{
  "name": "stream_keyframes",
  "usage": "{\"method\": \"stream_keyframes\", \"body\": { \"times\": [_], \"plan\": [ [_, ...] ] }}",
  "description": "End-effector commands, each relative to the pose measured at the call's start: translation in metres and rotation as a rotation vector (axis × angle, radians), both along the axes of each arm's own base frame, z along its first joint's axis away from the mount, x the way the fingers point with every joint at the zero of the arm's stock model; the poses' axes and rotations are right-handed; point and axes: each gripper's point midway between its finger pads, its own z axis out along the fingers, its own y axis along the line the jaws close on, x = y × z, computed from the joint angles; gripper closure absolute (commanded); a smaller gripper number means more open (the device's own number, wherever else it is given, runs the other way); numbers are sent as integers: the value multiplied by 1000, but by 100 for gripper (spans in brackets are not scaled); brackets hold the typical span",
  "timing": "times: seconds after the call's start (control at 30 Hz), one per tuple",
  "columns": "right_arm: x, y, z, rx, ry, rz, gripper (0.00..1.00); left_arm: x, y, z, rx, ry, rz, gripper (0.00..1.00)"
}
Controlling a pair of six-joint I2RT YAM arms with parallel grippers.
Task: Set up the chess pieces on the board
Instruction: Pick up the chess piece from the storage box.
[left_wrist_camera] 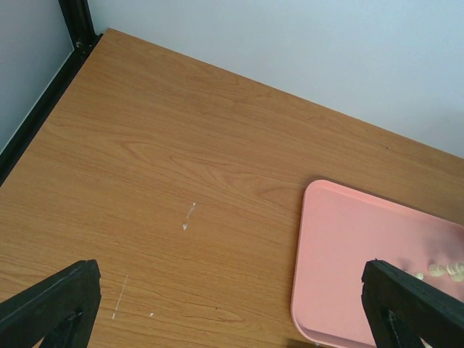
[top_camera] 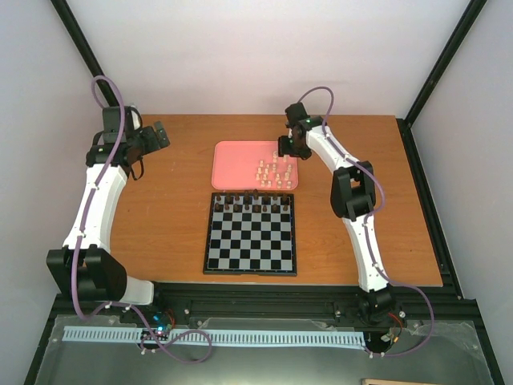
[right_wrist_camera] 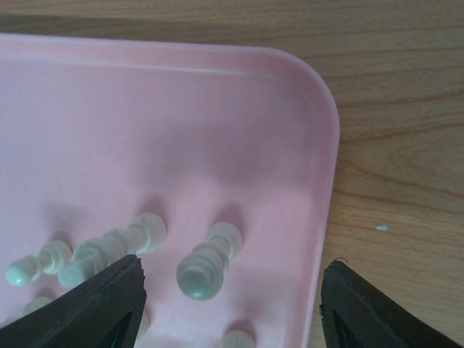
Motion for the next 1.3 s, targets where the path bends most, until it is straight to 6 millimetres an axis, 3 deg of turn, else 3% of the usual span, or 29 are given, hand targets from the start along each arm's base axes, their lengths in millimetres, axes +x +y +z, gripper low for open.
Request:
{"method": "stream_keyframes", "body": {
  "times": [0.0, 0.1, 0.23, 0.67, 0.87, 1.0, 1.13, 1.27],
  "plan": [
    [10, 9, 2, 29, -23, 7, 36, -6, -1, 7, 26, -9, -11, 0],
    [14, 10, 2, 31, -31, 5, 39, -7, -1, 5, 27, -3, -8, 0],
    [16, 11, -1, 39, -29, 4, 52, -7, 0, 1, 28, 6, -8, 0],
    [18, 15, -11, 50, -14, 3, 57, -7, 1, -6, 35, 25, -5, 0],
    [19, 14, -11, 45, -18, 1, 77, -7, 2, -8, 36, 30, -1, 0],
    [20, 14, -9, 44, -24, 2, 83, -7, 2, -11, 35, 38, 2, 0],
    [24, 14, 9, 45, -64, 6, 89, -8, 2, -13, 33, 43, 3, 0],
    [31, 11, 49, 39, -153, 7, 91, -9, 2, -15, 31, 46, 6, 0]
  ]
}}
